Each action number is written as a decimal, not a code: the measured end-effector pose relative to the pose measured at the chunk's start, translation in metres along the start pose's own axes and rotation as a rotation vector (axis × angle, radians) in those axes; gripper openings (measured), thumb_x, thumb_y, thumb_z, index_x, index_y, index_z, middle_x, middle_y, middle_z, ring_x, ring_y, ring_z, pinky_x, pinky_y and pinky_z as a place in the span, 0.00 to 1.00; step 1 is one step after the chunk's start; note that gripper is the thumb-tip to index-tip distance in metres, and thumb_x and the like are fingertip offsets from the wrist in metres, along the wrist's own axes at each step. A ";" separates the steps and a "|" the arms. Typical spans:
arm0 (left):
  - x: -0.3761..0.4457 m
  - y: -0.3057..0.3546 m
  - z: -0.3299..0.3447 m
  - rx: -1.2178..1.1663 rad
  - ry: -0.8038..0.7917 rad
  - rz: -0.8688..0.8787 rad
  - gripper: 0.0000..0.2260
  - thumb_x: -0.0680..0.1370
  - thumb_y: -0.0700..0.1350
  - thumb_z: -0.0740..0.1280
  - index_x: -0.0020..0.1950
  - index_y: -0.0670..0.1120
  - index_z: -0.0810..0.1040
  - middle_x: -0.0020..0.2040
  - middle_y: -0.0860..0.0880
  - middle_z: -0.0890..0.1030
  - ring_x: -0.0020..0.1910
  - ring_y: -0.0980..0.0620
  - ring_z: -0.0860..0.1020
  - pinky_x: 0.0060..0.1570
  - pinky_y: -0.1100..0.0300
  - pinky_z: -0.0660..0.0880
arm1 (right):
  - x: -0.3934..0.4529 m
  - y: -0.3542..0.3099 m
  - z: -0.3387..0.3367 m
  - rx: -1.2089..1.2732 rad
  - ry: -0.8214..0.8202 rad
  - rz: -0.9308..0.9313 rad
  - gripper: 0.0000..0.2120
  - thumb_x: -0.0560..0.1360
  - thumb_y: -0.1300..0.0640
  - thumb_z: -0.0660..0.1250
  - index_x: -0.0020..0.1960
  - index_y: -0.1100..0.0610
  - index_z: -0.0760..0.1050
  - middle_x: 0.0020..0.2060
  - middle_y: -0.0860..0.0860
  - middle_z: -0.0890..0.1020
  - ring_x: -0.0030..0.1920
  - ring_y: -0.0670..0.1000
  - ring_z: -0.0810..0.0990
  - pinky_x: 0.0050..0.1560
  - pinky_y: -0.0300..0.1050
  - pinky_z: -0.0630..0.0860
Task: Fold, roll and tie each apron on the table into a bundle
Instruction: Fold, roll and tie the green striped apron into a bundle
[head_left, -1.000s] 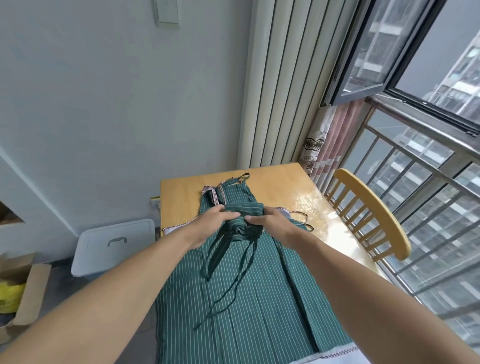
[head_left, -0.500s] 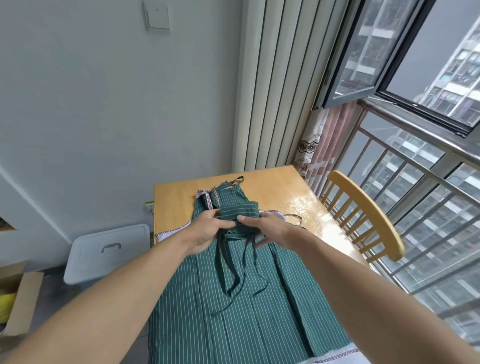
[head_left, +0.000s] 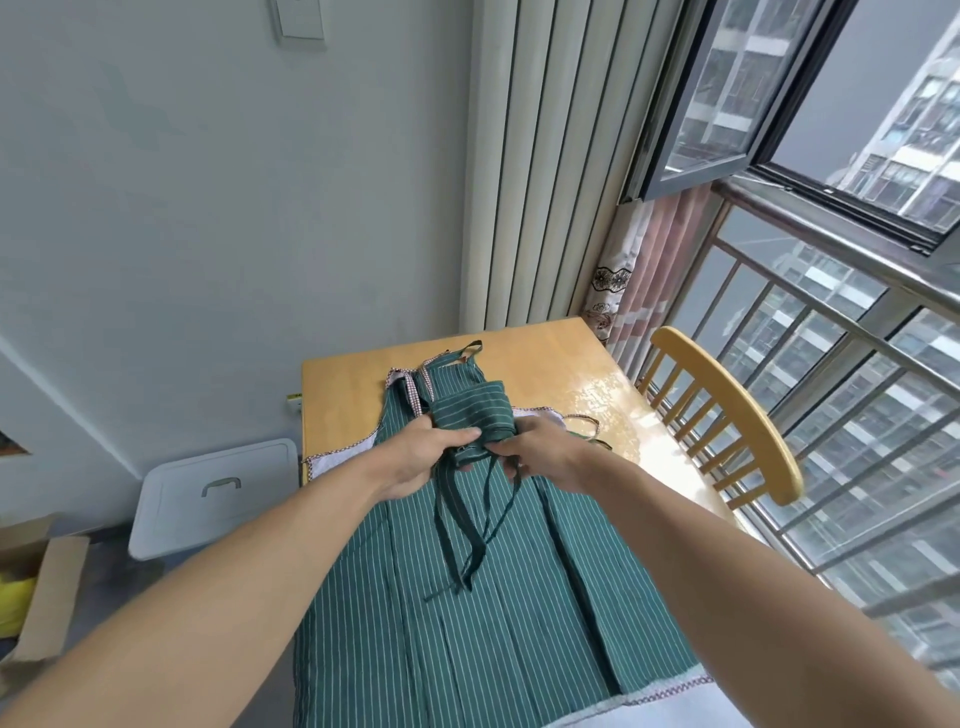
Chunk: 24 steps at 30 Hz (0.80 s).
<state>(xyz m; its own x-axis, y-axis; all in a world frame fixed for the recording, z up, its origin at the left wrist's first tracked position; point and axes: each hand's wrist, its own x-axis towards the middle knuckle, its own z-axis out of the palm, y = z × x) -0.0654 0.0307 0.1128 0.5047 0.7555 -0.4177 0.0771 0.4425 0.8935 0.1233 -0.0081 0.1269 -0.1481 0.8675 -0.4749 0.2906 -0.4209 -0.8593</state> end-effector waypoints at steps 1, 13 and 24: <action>0.002 0.001 -0.001 -0.009 0.021 -0.005 0.14 0.80 0.39 0.68 0.65 0.43 0.78 0.59 0.44 0.84 0.56 0.46 0.80 0.54 0.52 0.77 | -0.001 0.003 -0.001 0.007 0.005 -0.008 0.11 0.80 0.62 0.68 0.61 0.65 0.76 0.41 0.55 0.80 0.38 0.51 0.78 0.44 0.47 0.76; 0.005 0.010 -0.009 0.179 0.415 0.057 0.17 0.73 0.43 0.77 0.61 0.47 0.79 0.54 0.48 0.85 0.49 0.48 0.84 0.45 0.57 0.81 | -0.027 -0.027 0.007 -1.081 0.158 -0.342 0.11 0.82 0.47 0.65 0.52 0.52 0.82 0.40 0.48 0.84 0.36 0.48 0.81 0.37 0.44 0.77; -0.036 0.048 -0.006 0.528 -0.181 0.187 0.17 0.73 0.33 0.75 0.59 0.44 0.78 0.54 0.45 0.86 0.55 0.48 0.84 0.62 0.48 0.78 | -0.025 -0.078 -0.049 -0.537 0.053 -0.345 0.14 0.71 0.44 0.76 0.44 0.55 0.83 0.37 0.54 0.83 0.37 0.49 0.76 0.40 0.44 0.71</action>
<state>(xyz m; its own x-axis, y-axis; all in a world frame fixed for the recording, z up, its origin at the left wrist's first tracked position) -0.0852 0.0274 0.1700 0.6860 0.6827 -0.2516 0.3672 -0.0263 0.9298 0.1511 0.0158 0.2150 -0.2748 0.9471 -0.1660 0.6695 0.0645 -0.7400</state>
